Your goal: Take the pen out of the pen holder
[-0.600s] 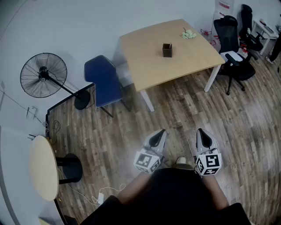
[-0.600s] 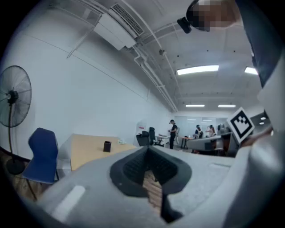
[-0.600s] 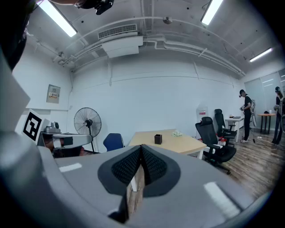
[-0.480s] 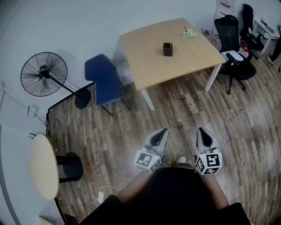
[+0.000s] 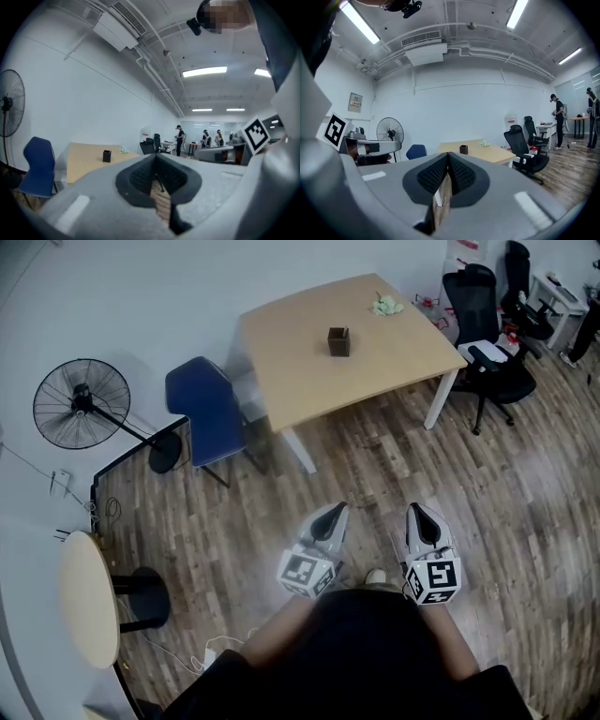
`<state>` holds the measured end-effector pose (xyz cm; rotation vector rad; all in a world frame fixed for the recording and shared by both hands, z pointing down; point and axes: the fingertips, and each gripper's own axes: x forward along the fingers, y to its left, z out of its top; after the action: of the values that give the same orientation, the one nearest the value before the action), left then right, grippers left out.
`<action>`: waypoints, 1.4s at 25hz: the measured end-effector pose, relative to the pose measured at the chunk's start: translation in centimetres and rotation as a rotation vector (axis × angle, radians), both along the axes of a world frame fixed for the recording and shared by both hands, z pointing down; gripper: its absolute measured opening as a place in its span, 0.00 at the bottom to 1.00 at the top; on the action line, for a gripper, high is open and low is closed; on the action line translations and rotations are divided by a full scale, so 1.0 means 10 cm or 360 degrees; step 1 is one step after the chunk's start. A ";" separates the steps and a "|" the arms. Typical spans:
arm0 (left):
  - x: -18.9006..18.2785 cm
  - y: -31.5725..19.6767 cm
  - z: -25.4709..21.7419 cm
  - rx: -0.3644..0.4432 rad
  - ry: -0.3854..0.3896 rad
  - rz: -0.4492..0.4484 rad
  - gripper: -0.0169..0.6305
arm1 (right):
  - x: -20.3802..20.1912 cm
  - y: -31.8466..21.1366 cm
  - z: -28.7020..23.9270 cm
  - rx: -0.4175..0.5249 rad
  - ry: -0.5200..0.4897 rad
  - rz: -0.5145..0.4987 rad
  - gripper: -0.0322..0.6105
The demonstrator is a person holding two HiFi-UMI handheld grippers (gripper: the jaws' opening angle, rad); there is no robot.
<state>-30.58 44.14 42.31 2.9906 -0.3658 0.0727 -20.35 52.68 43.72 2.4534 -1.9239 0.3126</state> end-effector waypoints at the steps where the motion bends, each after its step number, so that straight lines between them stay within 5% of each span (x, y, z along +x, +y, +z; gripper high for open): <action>1: 0.06 0.03 0.01 0.0000 -0.0001 -0.0002 0.03 | 0.06 0.04 0.01 -0.0001 -0.0001 0.0008 0.05; 17: 0.61 0.07 0.26 -0.0028 -0.0055 -0.0049 0.03 | 0.65 0.11 0.35 -0.0062 -0.0010 -0.0045 0.05; 26: 1.10 -0.56 0.46 0.0021 -0.0114 -0.0025 0.03 | 1.15 -0.41 0.49 -0.0116 -0.0021 -0.0005 0.05; 35: 1.80 -1.70 0.38 -0.0074 -0.0041 -0.0001 0.03 | 1.78 -1.45 0.42 -0.0202 0.0026 -0.0004 0.05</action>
<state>-12.58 27.13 46.10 2.9463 -0.3625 0.1182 -2.58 38.15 47.90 2.3660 -1.8398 0.4000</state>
